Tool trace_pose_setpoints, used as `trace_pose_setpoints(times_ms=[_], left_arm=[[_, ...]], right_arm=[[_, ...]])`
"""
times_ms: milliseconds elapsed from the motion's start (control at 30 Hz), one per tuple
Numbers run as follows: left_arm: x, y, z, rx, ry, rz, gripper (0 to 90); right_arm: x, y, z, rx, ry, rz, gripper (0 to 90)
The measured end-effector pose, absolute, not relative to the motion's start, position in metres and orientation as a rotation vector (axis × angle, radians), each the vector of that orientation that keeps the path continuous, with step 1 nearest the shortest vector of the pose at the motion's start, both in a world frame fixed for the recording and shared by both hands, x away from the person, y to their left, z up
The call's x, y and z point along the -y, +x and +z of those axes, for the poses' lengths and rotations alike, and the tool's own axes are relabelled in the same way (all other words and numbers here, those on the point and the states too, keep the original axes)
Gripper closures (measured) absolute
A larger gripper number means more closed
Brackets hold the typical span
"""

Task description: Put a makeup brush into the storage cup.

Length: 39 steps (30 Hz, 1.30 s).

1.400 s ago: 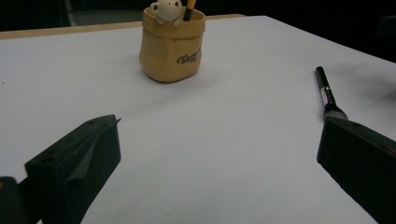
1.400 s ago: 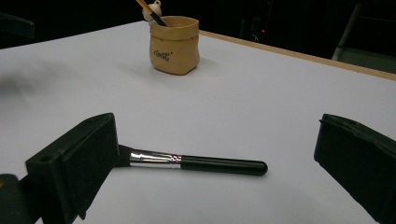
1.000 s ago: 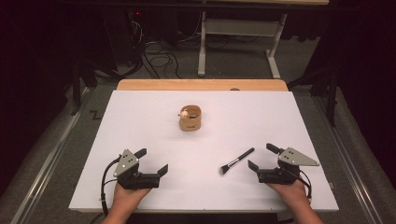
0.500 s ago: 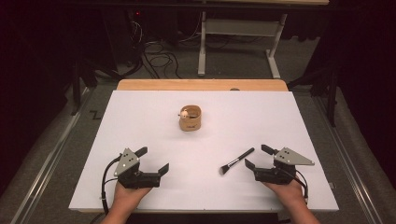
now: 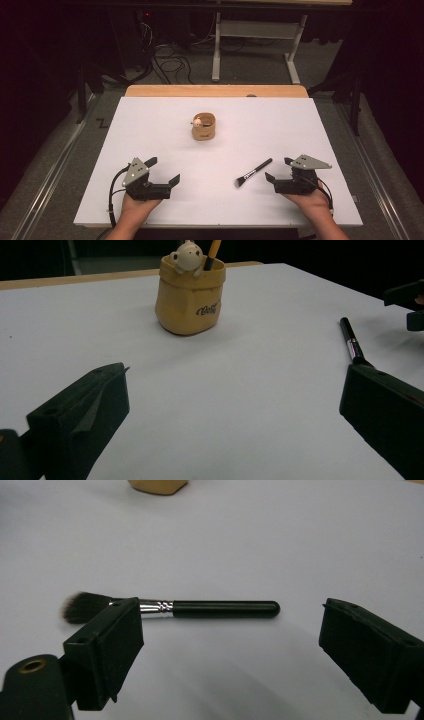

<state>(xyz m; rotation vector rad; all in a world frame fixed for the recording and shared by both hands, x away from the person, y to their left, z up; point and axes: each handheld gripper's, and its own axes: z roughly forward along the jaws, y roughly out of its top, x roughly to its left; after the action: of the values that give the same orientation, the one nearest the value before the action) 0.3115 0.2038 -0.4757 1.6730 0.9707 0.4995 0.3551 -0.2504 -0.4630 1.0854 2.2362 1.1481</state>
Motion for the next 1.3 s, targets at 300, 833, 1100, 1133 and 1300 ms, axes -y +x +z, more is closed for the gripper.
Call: trace_pose_setpoints(times_ms=[300, 833, 1100, 1133, 1300], left_arm=[[-0.203, 0.315, -0.479, -0.968, 1.687, 0.503, 0.6], [-0.203, 0.313, -0.478, -0.940, 1.699, 0.500, 5.1], [-0.205, 0.313, -0.478, -0.956, 1.686, 0.488, 5.1], [-0.207, 0.313, -0.477, -0.959, 1.687, 0.485, 5.1], [-0.206, 0.312, -0.477, -0.954, 1.684, 0.484, 5.1]], right_arm=[[0.253, 0.352, -0.451, -2.348, 1.106, 0.972, 2.3], [0.251, 0.356, -0.441, -2.602, 1.120, 0.650, 2.8], [0.247, 0.363, -0.443, -2.705, 1.056, 0.471, 3.5], [0.246, 0.365, -0.442, -2.716, 1.047, 0.453, 3.6], [0.238, 0.369, -0.439, -2.780, 0.991, 0.349, 3.7]])
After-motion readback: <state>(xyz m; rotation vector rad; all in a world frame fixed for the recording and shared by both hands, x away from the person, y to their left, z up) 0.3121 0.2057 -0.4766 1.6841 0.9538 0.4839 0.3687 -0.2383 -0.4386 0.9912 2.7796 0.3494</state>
